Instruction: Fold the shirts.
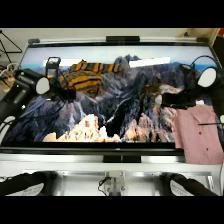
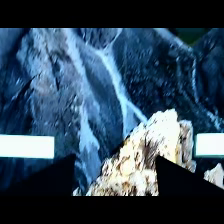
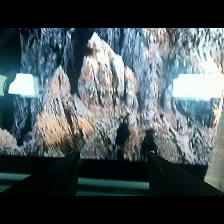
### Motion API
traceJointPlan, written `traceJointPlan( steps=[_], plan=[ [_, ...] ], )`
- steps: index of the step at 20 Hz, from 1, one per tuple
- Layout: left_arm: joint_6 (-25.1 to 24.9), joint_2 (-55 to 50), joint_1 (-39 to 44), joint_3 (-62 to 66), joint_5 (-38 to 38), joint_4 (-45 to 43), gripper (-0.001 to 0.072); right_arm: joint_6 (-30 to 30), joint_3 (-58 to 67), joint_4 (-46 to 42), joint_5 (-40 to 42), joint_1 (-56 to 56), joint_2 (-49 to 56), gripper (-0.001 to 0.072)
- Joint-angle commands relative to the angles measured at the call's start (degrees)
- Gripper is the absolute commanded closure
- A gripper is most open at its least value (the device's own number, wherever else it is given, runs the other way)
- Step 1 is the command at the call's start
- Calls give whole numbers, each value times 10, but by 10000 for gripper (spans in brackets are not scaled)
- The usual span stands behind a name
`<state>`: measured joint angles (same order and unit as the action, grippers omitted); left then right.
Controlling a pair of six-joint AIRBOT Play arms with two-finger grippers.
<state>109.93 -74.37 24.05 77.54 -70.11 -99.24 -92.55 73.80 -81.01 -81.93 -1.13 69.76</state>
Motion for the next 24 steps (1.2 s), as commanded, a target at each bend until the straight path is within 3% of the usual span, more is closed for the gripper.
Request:
traceJointPlan(
  steps=[1,3,6,11,13,14,15,16,17,18,19,20,22,24],
  plan=[
    [-31,-52,-25,32,117,3,85,0,0,6,68,-1,0,184],
    [-48,-134,-60,102,99,2,92,0,0,25,104,-1,0,184],
    [-35,-254,-96,205,98,7,100,0,0,62,130,-1,0,184],
    [-21,-391,-113,295,116,114,95,0,0,68,125,-1,1,186],
    [-21,-413,-112,297,146,155,101,0,0,72,125,-1,1,304],
    [-21,-419,-112,297,156,172,271,0,0,72,125,-1,1,393],
    [-21,-420,-113,297,162,179,574,1,0,72,125,-1,1,426],
    [-23,-416,-113,297,166,179,655,4,0,72,125,-1,1,426],
    [-23,-407,-112,301,163,179,655,8,0,72,124,-1,1,424],
    [-25,-393,-110,308,160,179,655,14,0,72,119,-1,1,350],
    [-46,-368,-103,315,160,179,656,22,0,72,112,-1,1,180],
    [-75,-338,-95,322,164,178,656,44,0,72,104,0,0,84],
    [-136,-249,-68,336,164,178,655,83,1,46,84,0,-15,83],
    [-145,-147,-29,336,166,179,655,84,1,5,71,0,-49,83]
  ],
)
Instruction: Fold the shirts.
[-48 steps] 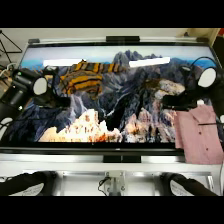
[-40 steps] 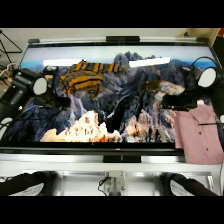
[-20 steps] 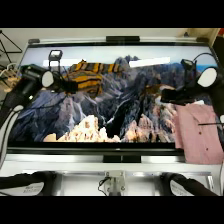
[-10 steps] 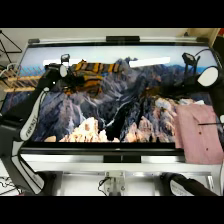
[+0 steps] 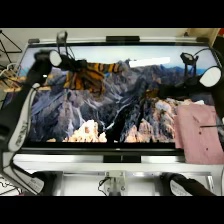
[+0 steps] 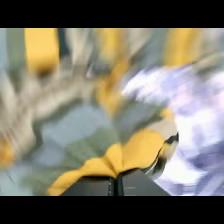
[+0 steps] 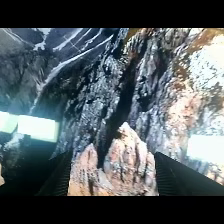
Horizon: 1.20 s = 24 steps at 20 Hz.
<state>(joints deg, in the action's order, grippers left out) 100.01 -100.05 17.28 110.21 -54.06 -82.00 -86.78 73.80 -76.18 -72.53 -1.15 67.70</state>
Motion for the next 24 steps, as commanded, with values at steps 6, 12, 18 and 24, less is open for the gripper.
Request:
traceJointPlan(
  steps=[6,12,18,24],
  plan=[
    [-4,261,198,7,-33,-36,656,25,1,-119,-36,0,-200,82],
    [49,242,305,-147,-83,-99,655,-28,-1,-106,-153,0,-308,83],
    [66,267,327,-245,-200,-129,655,17,-193,50,-103,0,-264,82],
    [94,315,334,-245,-263,-162,655,82,-338,221,88,0,-85,82]
  ],
)
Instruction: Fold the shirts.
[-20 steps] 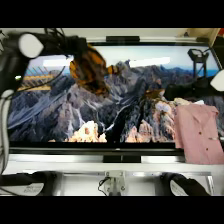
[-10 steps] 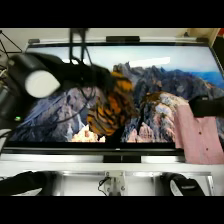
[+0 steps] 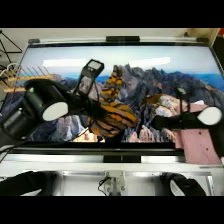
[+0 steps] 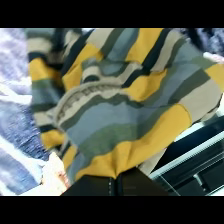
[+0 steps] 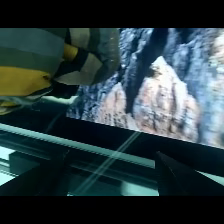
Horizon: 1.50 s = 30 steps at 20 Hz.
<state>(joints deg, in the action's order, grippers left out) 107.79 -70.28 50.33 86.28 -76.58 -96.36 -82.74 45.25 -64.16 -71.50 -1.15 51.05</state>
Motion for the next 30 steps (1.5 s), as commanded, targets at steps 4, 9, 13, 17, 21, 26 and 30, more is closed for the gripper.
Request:
traceJointPlan(
  steps=[4,9,13,17,21,26,30],
  plan=[
    [29,17,4,-5,-43,-18,655,87,-53,203,105,0,218,83],
    [35,17,4,-5,-47,-18,655,113,-53,335,136,-1,313,83],
    [35,17,4,-5,-47,-18,656,110,-53,392,193,-40,321,87],
    [33,18,3,-5,-47,-24,655,117,-48,418,209,-60,317,656],
    [-9,25,-1,45,-47,-60,655,155,26,388,112,1,235,657],
    [-82,25,-20,292,-33,-63,655,216,267,388,50,87,61,657],
    [-90,82,-20,388,158,-38,655,216,445,388,123,92,-35,657]
  ],
)
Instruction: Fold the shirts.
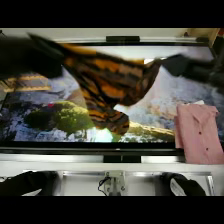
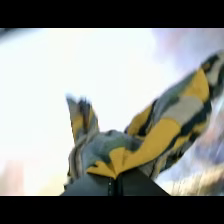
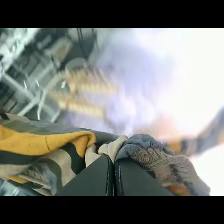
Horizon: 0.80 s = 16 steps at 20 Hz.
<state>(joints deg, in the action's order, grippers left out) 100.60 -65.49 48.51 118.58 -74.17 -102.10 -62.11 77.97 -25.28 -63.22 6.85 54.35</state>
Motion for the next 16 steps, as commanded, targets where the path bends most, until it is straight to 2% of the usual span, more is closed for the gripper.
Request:
traceJointPlan(
  steps=[1,3,4,7,11,14,16],
  plan=[
    [-18,66,-2,42,215,38,655,9,143,0,60,11,-87,657],
    [-18,120,-2,-16,339,52,655,9,177,-2,99,12,-120,657],
    [-18,139,-2,-35,365,52,655,9,188,-2,120,12,-134,657],
    [-18,158,-17,-45,311,39,655,9,195,-27,179,12,-162,657],
    [-18,144,-57,-45,221,2,655,-19,195,-99,150,12,-149,657],
    [-18,111,-122,-45,228,-10,655,-28,195,-130,121,12,-106,657],
    [3,74,-157,-45,228,-9,655,-28,195,-132,117,12,-59,657]
  ],
)
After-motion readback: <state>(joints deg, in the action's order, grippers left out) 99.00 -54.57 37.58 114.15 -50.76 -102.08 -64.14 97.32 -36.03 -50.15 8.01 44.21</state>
